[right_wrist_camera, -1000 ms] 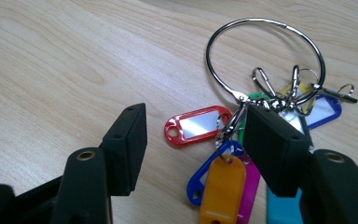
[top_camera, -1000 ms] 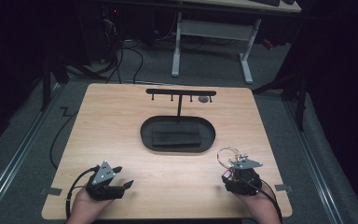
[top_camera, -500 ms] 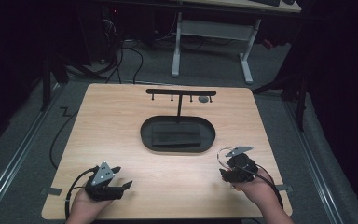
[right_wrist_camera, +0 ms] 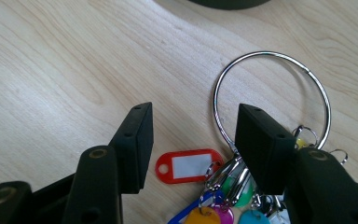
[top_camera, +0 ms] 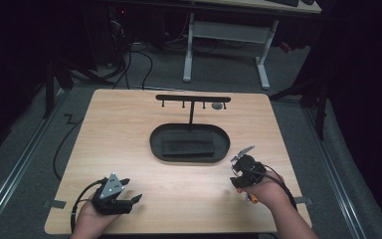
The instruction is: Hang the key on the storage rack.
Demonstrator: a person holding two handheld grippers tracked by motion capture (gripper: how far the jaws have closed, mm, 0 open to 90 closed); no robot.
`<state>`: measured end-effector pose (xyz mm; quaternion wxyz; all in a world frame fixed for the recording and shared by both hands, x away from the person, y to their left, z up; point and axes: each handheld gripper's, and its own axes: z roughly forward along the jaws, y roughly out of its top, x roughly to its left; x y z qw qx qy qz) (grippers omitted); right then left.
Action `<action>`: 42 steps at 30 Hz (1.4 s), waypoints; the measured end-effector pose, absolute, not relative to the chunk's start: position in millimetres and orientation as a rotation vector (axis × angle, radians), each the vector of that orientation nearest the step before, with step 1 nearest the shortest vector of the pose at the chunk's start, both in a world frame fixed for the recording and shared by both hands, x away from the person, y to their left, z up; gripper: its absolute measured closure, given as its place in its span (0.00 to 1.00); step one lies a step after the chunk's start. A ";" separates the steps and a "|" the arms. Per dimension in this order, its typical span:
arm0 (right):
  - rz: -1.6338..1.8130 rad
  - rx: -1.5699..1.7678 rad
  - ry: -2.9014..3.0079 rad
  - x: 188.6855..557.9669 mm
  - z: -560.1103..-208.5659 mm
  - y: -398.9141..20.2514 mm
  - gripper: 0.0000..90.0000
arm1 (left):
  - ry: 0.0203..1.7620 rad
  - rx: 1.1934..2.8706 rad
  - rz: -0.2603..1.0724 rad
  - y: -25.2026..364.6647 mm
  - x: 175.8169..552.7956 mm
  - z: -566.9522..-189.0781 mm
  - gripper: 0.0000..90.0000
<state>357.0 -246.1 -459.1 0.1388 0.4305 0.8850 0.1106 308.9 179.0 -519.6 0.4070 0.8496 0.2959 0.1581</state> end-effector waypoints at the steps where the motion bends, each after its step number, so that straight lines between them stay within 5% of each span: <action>1: 0.307 1.251 2.575 360.1 -460.2 -246.0 0.54 | 0.746 2.143 0.398 179.0 308.6 -519.7 0.33; 28: -0.004 1.142 2.771 406.9 -486.7 -248.0 0.75 | 0.735 2.164 0.406 182.7 304.2 -522.8 0.35; 36: 0.011 1.198 2.792 408.2 -487.4 -248.0 0.93 | 0.730 2.155 0.409 182.0 306.0 -521.9 0.35; 42: 0.018 1.179 2.799 407.9 -487.9 -247.9 0.95 | 0.714 2.162 0.413 179.8 304.7 -520.7 0.35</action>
